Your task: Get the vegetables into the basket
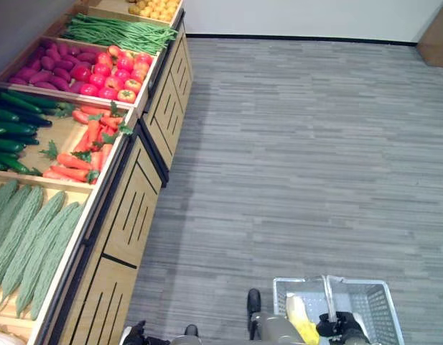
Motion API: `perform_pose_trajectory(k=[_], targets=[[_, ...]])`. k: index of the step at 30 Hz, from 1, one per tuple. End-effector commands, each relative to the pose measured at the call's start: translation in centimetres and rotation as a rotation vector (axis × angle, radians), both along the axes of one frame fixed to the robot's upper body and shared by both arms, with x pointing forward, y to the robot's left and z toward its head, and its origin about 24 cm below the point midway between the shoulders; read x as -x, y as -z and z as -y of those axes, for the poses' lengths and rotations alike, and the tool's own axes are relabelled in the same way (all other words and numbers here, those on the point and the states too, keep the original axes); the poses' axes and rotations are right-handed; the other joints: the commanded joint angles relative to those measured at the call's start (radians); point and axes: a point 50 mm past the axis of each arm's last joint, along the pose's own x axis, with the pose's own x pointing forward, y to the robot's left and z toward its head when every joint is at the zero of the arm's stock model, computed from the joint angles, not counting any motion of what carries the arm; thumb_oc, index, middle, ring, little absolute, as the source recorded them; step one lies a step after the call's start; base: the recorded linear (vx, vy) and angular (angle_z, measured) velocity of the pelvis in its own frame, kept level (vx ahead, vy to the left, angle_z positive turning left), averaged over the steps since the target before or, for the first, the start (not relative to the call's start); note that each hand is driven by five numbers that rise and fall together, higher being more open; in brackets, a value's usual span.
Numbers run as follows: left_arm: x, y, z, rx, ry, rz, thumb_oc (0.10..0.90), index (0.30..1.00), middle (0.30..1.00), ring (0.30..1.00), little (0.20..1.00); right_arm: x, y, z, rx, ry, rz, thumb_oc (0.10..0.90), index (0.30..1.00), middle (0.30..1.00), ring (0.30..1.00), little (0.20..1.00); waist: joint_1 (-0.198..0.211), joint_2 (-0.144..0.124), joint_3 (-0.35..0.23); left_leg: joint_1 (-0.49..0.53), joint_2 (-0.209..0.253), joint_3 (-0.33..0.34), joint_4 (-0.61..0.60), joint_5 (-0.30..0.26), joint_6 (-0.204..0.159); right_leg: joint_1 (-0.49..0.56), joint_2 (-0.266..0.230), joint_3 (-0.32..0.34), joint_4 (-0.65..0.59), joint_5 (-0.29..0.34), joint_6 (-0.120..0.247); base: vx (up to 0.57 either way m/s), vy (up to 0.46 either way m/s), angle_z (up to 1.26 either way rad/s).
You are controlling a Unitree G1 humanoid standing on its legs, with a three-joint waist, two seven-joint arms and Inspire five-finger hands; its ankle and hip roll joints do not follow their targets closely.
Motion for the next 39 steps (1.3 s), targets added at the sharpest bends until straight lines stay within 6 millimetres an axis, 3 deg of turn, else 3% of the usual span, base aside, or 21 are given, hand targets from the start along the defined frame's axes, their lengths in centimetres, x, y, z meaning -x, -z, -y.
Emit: perform_pose_trajectory(k=[1, 3, 5, 7, 8, 9, 13, 15, 18, 21, 22, 23, 24, 26, 31, 34, 35, 37, 39], targets=[[-2.4, -0.7, -0.6, -0.020, -0.025, 0.093, 0.900, 1.000, 1.000, 1.000, 1.000, -2.3, -1.9, 2.3, 0.076, 0.016, 0.142, 0.400, 0.300, 0.300, 0.300, 0.300, -0.006, -0.034, 0.012, 0.003, -0.011, -0.043, 0.151, 0.097, -0.027, -0.032, -0.044, 0.052, 0.035, -0.045, 0.099, 0.22, -0.238, 0.19], [-3.1, -0.9, -0.6, -0.023, -0.008, 0.113, 0.900, 1.000, 1.000, 1.000, 1.000, -2.5, -2.2, 2.7, 0.090, 0.004, 0.147, 0.400, 0.300, 0.300, 0.300, 0.300, 0.003, -0.051, 0.033, -0.076, -0.040, -0.058, 0.296, 0.138, -0.022, 0.002, -0.047, 0.048, 0.021, -0.056, 0.079, 0.16, -0.189, 0.22], [-4.1, -1.2, -0.6, -0.029, 0.005, 0.142, 0.900, 1.000, 1.000, 1.000, 1.000, -2.4, -2.4, 3.2, 0.107, 0.004, 0.141, 0.400, 0.300, 0.300, 0.300, 0.300, 0.013, -0.059, 0.054, -0.141, -0.066, -0.049, 0.326, 0.129, -0.009, 0.031, -0.059, 0.044, 0.018, -0.075, 0.073, 0.13, -0.080, 0.16], [-4.9, -1.4, -0.5, -0.034, 0.019, 0.163, 0.900, 1.000, 1.000, 1.000, 1.000, -2.1, -2.5, 3.7, 0.123, 0.022, 0.131, 0.400, 0.300, 0.300, 0.300, 0.300, 0.022, -0.065, 0.059, -0.229, -0.069, 0.020, 0.230, 0.067, 0.001, 0.075, -0.085, 0.031, 0.007, -0.099, 0.084, 0.20, 0.000, 0.26], [-4.9, -1.4, -0.5, -0.034, 0.019, 0.163, 0.900, 1.000, 1.000, 1.000, 1.000, -2.1, -2.5, 3.7, 0.123, 0.023, 0.131, 0.400, 0.300, 0.300, 0.300, 0.300, 0.024, -0.066, 0.062, -0.227, -0.069, 0.022, 0.231, 0.065, 0.002, 0.077, -0.085, 0.033, 0.008, -0.100, 0.084, 0.20, 0.046, 0.41], [-5.0, -1.5, -0.5, -0.040, 0.029, 0.163, 0.900, 1.000, 1.000, 1.000, 1.000, -2.0, -2.5, 3.8, 0.130, 0.020, 0.125, 0.400, 0.300, 0.300, 0.300, 0.300, 0.026, -0.064, 0.056, -0.250, -0.057, 0.050, 0.140, 0.048, 0.001, 0.089, -0.091, 0.027, 0.002, -0.112, 0.092, 0.18, 0.074, 0.34], [-5.4, -1.6, -0.5, -0.059, 0.069, 0.176, 0.900, 1.000, 1.000, 1.000, 1.000, -2.3, -2.6, 3.7, 0.148, -0.023, 0.112, 0.400, 0.300, 0.300, 0.300, 0.300, 0.069, -0.042, 0.049, -0.316, -0.044, 0.007, -0.056, 0.154, -0.012, 0.153, -0.080, 0.054, -0.009, -0.150, 0.105, 0.32, 0.192, 0.00], [-4.9, -1.6, -1.0, -0.068, 0.051, 0.158, 0.900, 1.000, 1.000, 1.000, 1.000, -2.0, -2.2, 3.1, 0.123, -0.034, 0.094, 0.400, 0.300, 0.300, 0.300, 0.300, 0.087, -0.052, 0.024, -0.317, -0.054, -0.002, -0.038, 0.145, -0.013, 0.201, -0.096, 0.098, 0.005, -0.185, 0.123, 0.44, 0.362, -0.55], [-4.6, -1.6, -1.6, -0.084, 0.058, 0.138, 0.900, 1.000, 1.000, 1.000, 1.000, -0.9, -1.6, 2.6, 0.109, -0.031, 0.059, 0.400, 0.300, 0.300, 0.300, 0.300, 0.085, -0.094, -0.003, -0.318, -0.102, 0.041, 0.022, 0.090, 0.025, 0.209, -0.165, 0.115, 0.041, -0.141, 0.167, 0.27, 0.335, -0.42], [-5.2, -2.1, -2.5, -0.103, 0.086, 0.153, 0.900, 1.000, 1.000, 1.000, 1.000, -1.8, -1.6, 2.0, 0.085, -0.035, 0.084, 0.400, 0.300, 0.300, 0.300, 0.300, 0.090, -0.123, -0.005, -0.324, -0.141, 0.067, 0.086, 0.031, 0.052, 0.184, -0.207, 0.149, 0.083, -0.027, 0.192, 0.17, 0.294, -0.07], [-5.3, -2.2, -2.6, -0.108, 0.087, 0.155, 0.900, 1.000, 1.000, 1.000, 1.000, -1.9, -1.5, 1.9, 0.081, -0.038, 0.089, 0.400, 0.300, 0.300, 0.300, 0.300, 0.091, -0.128, -0.007, -0.323, -0.147, 0.070, 0.089, 0.022, 0.058, 0.185, -0.215, 0.150, 0.082, -0.004, 0.196, 0.18, 0.286, -0.22], [-5.4, -2.3, -2.9, -0.114, 0.094, 0.159, 0.900, 1.000, 1.000, 1.000, 1.000, -2.4, -1.5, 1.6, 0.069, -0.040, 0.102, 0.400, 0.300, 0.300, 0.300, 0.300, 0.093, -0.137, -0.011, -0.315, -0.164, 0.075, 0.094, -0.001, 0.075, 0.178, -0.236, 0.149, 0.102, 0.059, 0.205, 0.15, 0.213, 0.02], [-5.4, -2.3, -2.9, -0.114, 0.094, 0.159, 0.900, 1.000, 1.000, 1.000, 1.000, -2.4, -1.5, 1.6, 0.069, -0.040, 0.102, 0.400, 0.300, 0.300, 0.300, 0.300, 0.094, -0.137, -0.011, -0.315, -0.164, 0.075, 0.095, -0.002, 0.075, 0.178, -0.237, 0.150, 0.101, 0.059, 0.206, 0.14, 0.230, 0.07], [-5.2, -2.4, -3.2, -0.120, 0.092, 0.157, 0.900, 1.000, 1.000, 1.000, 1.000, -3.4, -1.7, 0.9, 0.057, -0.067, 0.129, 0.400, 0.300, 0.300, 0.300, 0.300, 0.102, -0.129, -0.003, -0.286, -0.169, 0.088, 0.086, -0.014, 0.097, 0.138, -0.252, 0.131, 0.185, 0.134, 0.203, 0.14, 0.255, 0.01], [-4.7, -2.2, -3.3, -0.116, 0.103, 0.138, 0.900, 1.000, 1.000, 1.000, 1.000, -4.2, -1.6, 0.0, 0.033, -0.096, 0.153, 0.400, 0.300, 0.300, 0.300, 0.300, 0.100, -0.110, 0.014, -0.209, -0.168, 0.099, 0.044, -0.033, 0.116, 0.064, -0.229, 0.070, 0.263, 0.114, 0.186, 0.16, 0.168, -0.29], [-4.5, -2.1, -3.3, -0.110, 0.091, 0.128, 0.900, 1.000, 1.000, 1.000, 1.000, -5.3, -1.8, -0.7, 0.025, -0.139, 0.181, 0.400, 0.300, 0.300, 0.300, 0.300, 0.078, -0.106, 0.041, -0.139, -0.162, 0.099, 0.013, -0.053, 0.113, -0.026, -0.187, 0.010, 0.172, 0.039, 0.176, 0.26, 0.012, -0.04], [-4.4, -2.0, -3.1, -0.104, 0.091, 0.123, 0.900, 1.000, 1.000, 1.000, 1.000, -6.1, -2.1, -0.9, 0.027, -0.157, 0.201, 0.400, 0.300, 0.300, 0.300, 0.300, 0.065, -0.111, 0.054, -0.100, -0.160, 0.086, 0.008, -0.075, 0.104, -0.057, -0.176, 0.004, 0.082, 0.034, 0.184, 0.48, -0.143, 0.11], [-4.5, -1.9, -2.6, -0.091, 0.096, 0.121, 0.900, 1.000, 1.000, 1.000, 1.000, -7.0, -2.5, -1.4, 0.027, -0.197, 0.229, 0.400, 0.300, 0.300, 0.300, 0.300, 0.028, -0.109, 0.064, -0.033, -0.147, 0.047, 0.008, -0.108, 0.084, -0.112, -0.163, 0.061, -0.039, 0.083, 0.207, 0.50, -0.163, 0.33], [-4.5, -1.8, -2.4, -0.082, 0.098, 0.121, 0.900, 1.000, 1.000, 1.000, 1.000, -6.9, -2.5, -1.3, 0.028, -0.199, 0.231, 0.400, 0.300, 0.300, 0.300, 0.300, 0.024, -0.104, 0.066, -0.011, -0.138, 0.036, 0.008, -0.116, 0.077, -0.108, -0.155, 0.073, -0.060, 0.094, 0.211, 0.24, -0.097, 0.47]])
